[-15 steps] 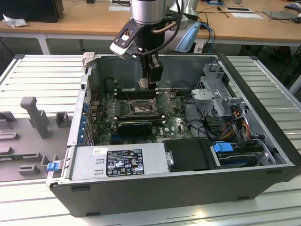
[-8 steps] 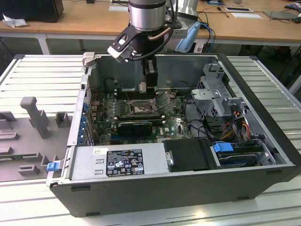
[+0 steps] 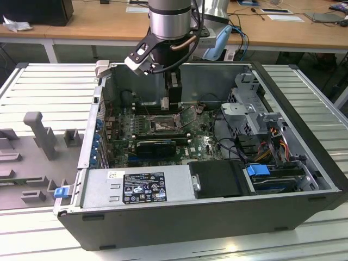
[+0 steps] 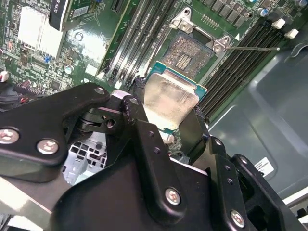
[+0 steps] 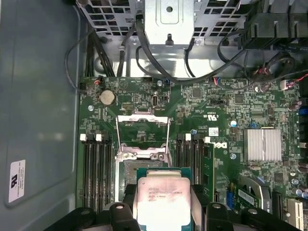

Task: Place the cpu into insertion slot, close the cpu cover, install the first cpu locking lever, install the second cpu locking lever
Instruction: 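Place the cpu into insertion slot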

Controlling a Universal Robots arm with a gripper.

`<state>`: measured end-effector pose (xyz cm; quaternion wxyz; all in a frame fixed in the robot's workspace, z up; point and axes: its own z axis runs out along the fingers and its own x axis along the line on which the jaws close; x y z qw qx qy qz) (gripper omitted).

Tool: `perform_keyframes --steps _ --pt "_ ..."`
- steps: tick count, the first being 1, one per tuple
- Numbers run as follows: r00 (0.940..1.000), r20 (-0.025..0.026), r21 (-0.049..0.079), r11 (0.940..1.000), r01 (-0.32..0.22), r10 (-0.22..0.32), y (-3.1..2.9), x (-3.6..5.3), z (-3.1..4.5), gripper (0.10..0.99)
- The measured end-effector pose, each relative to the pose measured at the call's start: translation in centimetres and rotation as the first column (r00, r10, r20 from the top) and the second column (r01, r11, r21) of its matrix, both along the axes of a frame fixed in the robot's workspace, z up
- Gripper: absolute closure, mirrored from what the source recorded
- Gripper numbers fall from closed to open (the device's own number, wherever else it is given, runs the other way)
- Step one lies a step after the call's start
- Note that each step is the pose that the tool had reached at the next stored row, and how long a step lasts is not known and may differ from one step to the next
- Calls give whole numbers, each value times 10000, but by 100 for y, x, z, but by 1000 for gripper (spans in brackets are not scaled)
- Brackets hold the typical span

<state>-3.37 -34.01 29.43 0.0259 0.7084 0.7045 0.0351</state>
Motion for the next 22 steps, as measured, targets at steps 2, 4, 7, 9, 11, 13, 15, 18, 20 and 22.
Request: perform_keyframes --steps 2,4,7,9,11,13,15,18,20,22 --pt "9997 0 0 9997 243 -243 0 0 -12 557" --pt "9995 1 2 9995 326 -326 0 0 -21 557" --pt "9993 0 1 9993 371 -371 0 0 -36 557" --pt "9992 0 1 9992 390 -390 0 0 -47 557" --pt "9991 0 1 9991 414 -414 0 0 -66 557" --pt "9991 0 1 9991 428 -428 0 0 -76 557" --pt "9990 0 0 9990 440 -440 0 0 -84 557" --pt "9989 0 1 9989 463 -463 0 0 -102 557" --pt "9988 0 1 9988 490 -490 0 0 -124 557" --pt "9986 1 2 9986 520 -520 0 0 -159 557"
